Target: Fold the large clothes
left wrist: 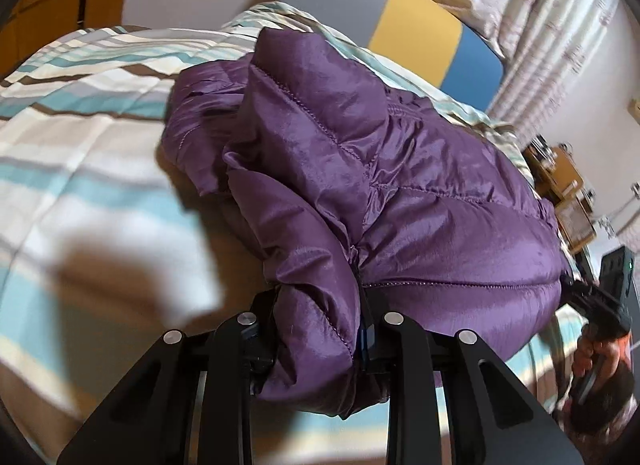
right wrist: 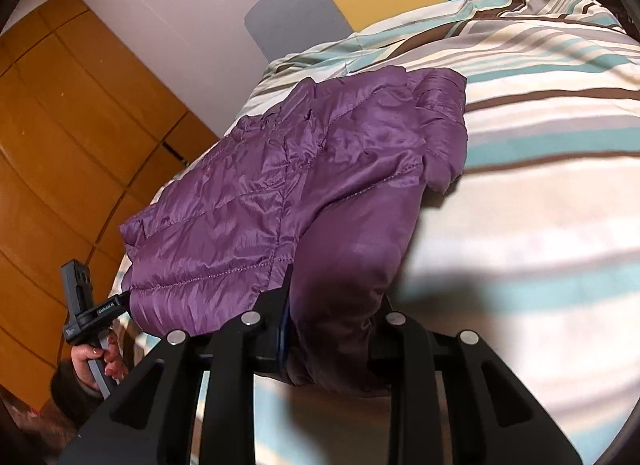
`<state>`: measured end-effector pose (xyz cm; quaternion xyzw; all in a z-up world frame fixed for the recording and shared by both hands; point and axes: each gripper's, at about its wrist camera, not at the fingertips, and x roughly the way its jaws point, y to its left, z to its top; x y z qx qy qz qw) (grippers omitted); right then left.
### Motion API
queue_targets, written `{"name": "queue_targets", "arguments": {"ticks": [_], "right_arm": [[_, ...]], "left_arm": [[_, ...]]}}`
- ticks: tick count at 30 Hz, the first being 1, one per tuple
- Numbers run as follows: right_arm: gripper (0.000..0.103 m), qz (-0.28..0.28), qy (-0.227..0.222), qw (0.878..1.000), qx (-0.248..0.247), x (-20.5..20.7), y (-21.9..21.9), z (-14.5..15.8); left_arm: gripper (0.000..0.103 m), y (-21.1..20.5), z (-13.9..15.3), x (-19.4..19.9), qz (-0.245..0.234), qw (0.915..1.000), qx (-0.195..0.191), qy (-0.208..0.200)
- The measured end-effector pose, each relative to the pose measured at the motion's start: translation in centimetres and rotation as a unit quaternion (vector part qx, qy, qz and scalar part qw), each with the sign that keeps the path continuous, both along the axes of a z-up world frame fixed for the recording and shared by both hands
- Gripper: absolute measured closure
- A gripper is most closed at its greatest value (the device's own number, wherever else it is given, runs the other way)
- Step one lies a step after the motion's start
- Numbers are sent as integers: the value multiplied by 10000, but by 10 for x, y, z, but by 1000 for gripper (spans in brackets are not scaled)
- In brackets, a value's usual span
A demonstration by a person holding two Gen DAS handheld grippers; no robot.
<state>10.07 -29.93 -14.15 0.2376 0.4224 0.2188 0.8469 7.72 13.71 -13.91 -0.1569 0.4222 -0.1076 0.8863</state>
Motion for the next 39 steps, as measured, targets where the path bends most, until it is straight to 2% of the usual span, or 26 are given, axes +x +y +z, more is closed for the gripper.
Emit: {"name": "queue_targets", "arguments": {"ticks": [7, 11, 12, 14, 16, 17, 19, 24, 26, 27, 28, 29, 30, 31, 34, 39], "right_arm": [[79, 212, 27, 9996, -181, -50, -8, 9], [78, 327, -6, 9988, -351, -62, -6, 15], [74, 336, -21, 9985, -429, -63, -6, 16], [64, 302, -71, 9978, -590, -57, -1, 18], [52, 136, -185, 9973, -696, -46, -1, 23], [48, 36, -238, 9972, -701, -43, -2, 25], [26, -189, -380, 9957, -821, -40, -4, 31], [25, -345, -662, 9929, -929, -9, 9, 37], [27, -346, -616, 9917, -1079, 2, 15, 34], [31, -348, -546, 9918, -1098, 12, 21, 30], [43, -340, -489, 9922, -1095, 14, 23, 27], [53, -312, -410, 9924, -1113, 13, 24, 24], [73, -219, -351, 9928, -1124, 11, 25, 22], [86, -150, -373, 9928, -1131, 11, 28, 22], [94, -156, -664, 9918, -1082, -6, 24, 38], [97, -440, -1276, 9862, -960, -23, 15, 82]], "left_arm": [[77, -10, 0, -58, -122, 9999, -107, 40], [77, -11, 2, -78, -205, 9998, -63, -4], [74, -11, 3, -82, -195, 9998, -15, -14], [61, -5, 8, -86, -103, 9999, 54, -41], [36, 2, 16, -88, 59, 9998, 68, -169], [31, 5, 23, -91, 182, 9992, 76, -350], [21, 11, 33, -91, 361, 9975, 126, -600], [18, 15, 42, -48, 488, 9967, -72, -640], [18, 13, 40, -27, 562, 9966, -177, -581], [20, 12, 38, -20, 501, 9967, -299, -559], [40, 10, 38, -14, 394, 9969, -451, -519], [53, 6, 36, -8, 320, 9973, -552, -366], [70, 5, 34, -8, 316, 9977, -539, -278], [79, 3, 35, -10, 320, 9977, -533, -259], [88, -2, 49, -25, 397, 9968, -403, -560], [88, -10, 94, -47, 617, 9879, -186, -1408]]}}
